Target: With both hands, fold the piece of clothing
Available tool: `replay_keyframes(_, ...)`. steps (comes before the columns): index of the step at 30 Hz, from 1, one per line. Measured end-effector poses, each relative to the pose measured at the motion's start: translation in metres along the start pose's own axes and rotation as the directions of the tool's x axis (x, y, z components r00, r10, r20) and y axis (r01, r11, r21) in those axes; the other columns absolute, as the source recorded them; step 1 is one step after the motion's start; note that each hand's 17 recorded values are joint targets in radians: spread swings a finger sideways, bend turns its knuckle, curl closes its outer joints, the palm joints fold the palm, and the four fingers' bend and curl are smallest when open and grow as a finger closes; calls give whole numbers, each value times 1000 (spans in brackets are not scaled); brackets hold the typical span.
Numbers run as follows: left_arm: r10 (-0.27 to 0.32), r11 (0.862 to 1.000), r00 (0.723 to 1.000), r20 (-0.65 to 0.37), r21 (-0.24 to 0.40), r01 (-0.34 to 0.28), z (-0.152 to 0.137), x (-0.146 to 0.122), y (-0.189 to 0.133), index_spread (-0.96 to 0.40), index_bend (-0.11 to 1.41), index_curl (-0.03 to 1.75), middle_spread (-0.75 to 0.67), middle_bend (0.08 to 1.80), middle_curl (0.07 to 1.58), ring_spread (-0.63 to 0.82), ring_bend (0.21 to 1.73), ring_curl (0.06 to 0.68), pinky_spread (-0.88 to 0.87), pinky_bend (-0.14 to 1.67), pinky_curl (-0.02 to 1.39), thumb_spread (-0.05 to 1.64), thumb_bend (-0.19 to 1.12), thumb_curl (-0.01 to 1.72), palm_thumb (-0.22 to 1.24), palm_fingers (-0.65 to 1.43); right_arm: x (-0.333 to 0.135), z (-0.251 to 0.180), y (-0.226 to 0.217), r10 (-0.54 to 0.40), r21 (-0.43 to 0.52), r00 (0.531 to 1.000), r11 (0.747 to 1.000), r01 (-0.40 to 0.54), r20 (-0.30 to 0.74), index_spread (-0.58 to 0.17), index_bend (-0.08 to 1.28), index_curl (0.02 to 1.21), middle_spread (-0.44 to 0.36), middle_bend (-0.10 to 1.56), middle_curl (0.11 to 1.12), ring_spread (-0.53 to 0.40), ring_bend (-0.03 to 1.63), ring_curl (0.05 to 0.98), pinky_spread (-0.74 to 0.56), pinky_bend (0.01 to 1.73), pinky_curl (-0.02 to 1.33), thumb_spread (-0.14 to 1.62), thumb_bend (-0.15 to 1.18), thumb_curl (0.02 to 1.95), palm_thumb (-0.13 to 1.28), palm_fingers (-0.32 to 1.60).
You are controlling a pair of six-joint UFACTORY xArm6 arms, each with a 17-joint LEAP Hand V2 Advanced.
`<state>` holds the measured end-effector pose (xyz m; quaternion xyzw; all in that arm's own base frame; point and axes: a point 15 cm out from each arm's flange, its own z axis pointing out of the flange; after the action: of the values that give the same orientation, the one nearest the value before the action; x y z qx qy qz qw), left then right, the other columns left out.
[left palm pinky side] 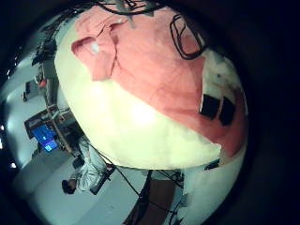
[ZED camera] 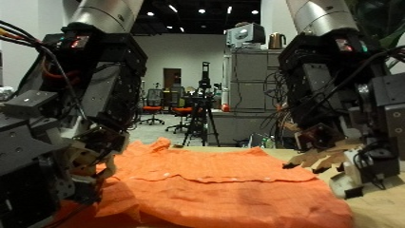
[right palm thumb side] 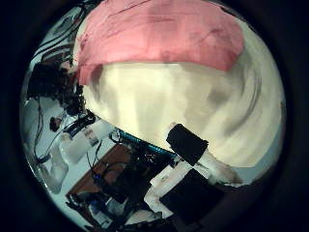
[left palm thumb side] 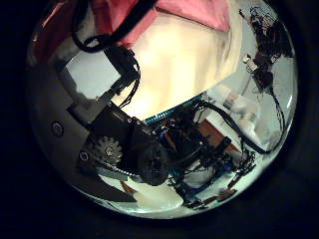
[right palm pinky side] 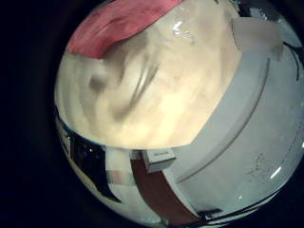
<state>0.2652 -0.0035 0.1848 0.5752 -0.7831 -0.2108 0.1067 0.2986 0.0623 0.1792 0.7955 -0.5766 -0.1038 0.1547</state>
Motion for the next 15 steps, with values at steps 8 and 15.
replay_keyframes(8,-8,1000,1000,5,2,8,-2,-1,1,-700,272,1347,-640,774,1280,-452,1379,539,-659,1175,581,926,-14,735,950,959,-6,24,-15,-18,-52,1000,999,18,-2,-267,165,278,-7,271,367,80,432,240,182,295,299,1062,-18,319,601,260)
replay_keyframes(15,-14,1000,1000,6,7,14,-4,-3,2,-692,231,1397,-646,746,1299,-453,1369,536,-661,1160,576,928,-14,745,946,970,-5,34,-26,-4,-49,1000,999,3,-11,-270,199,305,-52,305,379,5,467,246,151,226,275,1025,-9,340,685,380)
